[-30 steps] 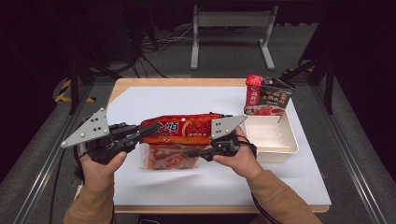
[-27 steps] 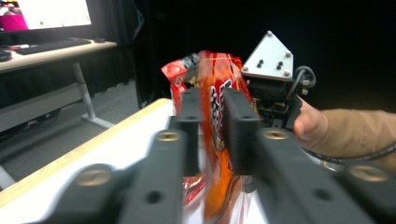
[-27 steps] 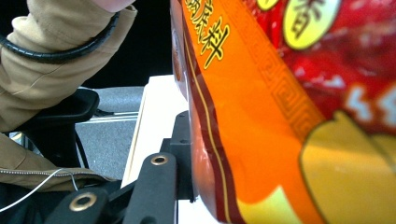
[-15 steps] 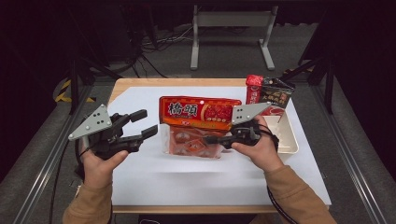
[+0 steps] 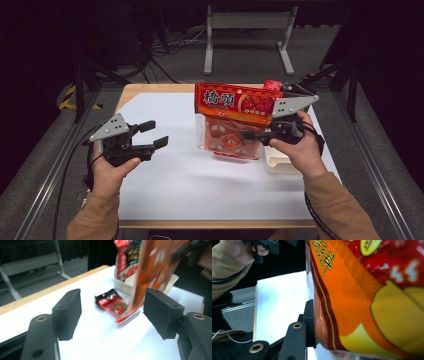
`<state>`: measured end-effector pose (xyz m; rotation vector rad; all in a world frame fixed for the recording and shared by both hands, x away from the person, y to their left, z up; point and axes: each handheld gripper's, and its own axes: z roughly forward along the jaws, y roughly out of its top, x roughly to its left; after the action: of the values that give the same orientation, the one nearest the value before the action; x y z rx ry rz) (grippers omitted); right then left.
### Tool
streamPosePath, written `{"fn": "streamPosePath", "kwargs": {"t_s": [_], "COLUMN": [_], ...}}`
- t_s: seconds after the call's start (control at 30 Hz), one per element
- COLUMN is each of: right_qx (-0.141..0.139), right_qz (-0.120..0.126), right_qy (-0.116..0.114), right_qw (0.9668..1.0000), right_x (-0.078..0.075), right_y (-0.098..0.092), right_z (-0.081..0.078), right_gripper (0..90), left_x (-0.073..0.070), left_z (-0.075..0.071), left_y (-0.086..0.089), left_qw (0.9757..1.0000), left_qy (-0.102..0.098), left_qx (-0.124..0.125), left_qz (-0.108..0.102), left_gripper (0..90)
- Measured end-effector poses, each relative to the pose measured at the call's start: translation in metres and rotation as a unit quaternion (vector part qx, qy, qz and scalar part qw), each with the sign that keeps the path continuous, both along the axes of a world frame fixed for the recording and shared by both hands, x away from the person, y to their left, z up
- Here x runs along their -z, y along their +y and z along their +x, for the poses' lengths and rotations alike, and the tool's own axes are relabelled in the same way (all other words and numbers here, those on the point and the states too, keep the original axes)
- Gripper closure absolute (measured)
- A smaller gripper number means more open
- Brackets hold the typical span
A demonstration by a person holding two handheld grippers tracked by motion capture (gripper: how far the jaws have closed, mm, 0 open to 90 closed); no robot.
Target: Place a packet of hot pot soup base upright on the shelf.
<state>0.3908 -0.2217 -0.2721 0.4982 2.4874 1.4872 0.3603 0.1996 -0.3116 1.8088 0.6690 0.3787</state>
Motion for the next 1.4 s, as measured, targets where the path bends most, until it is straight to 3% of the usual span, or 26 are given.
{"fn": "streamPosePath", "kwargs": {"t_s": [0.2,0.53,1.17,1.4], "right_qx": [0.034,0.084,0.162,0.182], "right_qz": [0.001,-0.006,0.008,0.012], "right_qy": [-0.007,-0.013,-0.023,-0.024], "right_qw": [0.9994,0.9963,0.9865,0.9829], "right_x": [-0.009,-0.017,-0.019,-0.018], "right_y": [-0.021,-0.056,-0.118,-0.132], "right_z": [0.003,0.006,0.014,0.014], "right_gripper": [70.1,70.1,70.2,70.1], "left_x": [0.015,0.031,0.040,0.040], "left_z": [0.010,0.020,0.023,0.023], "left_y": [0.006,0.017,0.025,0.025], "left_qw": [0.9995,0.9989,0.9979,0.9979], "left_qy": [-0.011,0.004,0.022,0.023], "left_qx": [-0.027,-0.045,-0.057,-0.055], "left_qz": [0.015,0.014,0.022,0.022], "left_gripper": [28.4,27.7,26.4,26.3]}}
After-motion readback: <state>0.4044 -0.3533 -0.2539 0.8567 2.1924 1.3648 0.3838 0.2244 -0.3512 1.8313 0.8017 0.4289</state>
